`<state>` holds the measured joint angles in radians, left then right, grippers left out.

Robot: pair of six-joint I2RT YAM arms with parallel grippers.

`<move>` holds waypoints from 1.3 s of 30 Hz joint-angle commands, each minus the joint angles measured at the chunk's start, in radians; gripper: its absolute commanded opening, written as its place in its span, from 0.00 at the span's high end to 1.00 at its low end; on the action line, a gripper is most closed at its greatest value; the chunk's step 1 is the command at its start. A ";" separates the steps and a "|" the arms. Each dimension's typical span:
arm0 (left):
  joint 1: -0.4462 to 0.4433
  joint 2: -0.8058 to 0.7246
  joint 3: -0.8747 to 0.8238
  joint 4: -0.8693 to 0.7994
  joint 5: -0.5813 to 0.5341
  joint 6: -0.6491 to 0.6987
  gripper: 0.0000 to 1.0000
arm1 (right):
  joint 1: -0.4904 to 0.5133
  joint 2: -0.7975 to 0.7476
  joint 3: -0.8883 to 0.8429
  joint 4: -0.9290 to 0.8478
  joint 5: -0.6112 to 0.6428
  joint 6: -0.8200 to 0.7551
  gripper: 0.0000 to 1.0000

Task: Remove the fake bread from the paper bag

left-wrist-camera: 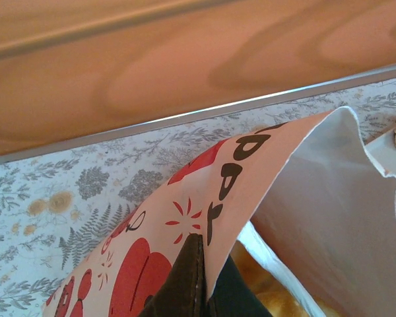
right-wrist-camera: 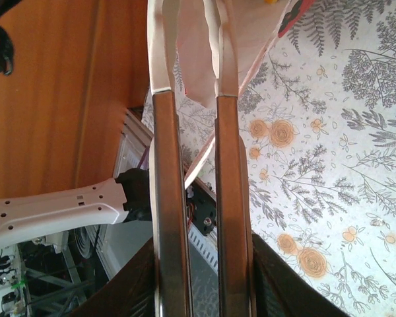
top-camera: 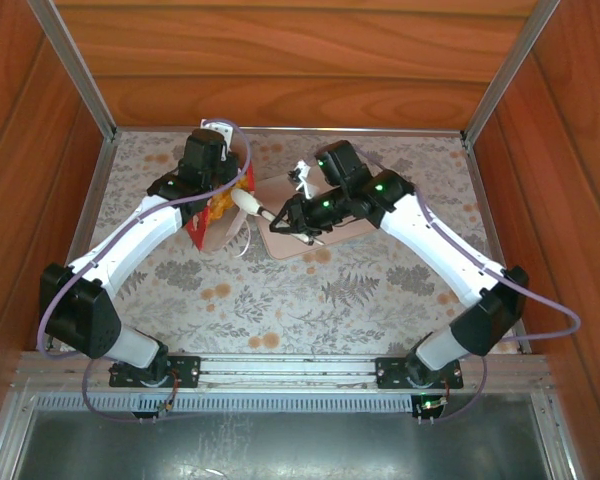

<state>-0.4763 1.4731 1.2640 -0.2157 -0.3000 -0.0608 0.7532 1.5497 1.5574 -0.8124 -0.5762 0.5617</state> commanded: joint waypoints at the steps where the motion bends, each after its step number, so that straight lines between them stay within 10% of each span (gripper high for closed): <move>1: -0.010 -0.037 -0.009 -0.005 0.045 -0.020 1.00 | 0.014 0.058 0.043 -0.035 -0.034 -0.029 0.66; 39: -0.106 -0.066 -0.067 0.016 0.035 -0.131 1.00 | -0.085 0.193 -0.074 0.180 0.083 0.227 0.37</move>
<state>-0.5728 1.4155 1.1675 -0.2329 -0.2642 -0.1745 0.6785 1.7176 1.4872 -0.7029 -0.4793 0.7506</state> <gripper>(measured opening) 0.051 0.627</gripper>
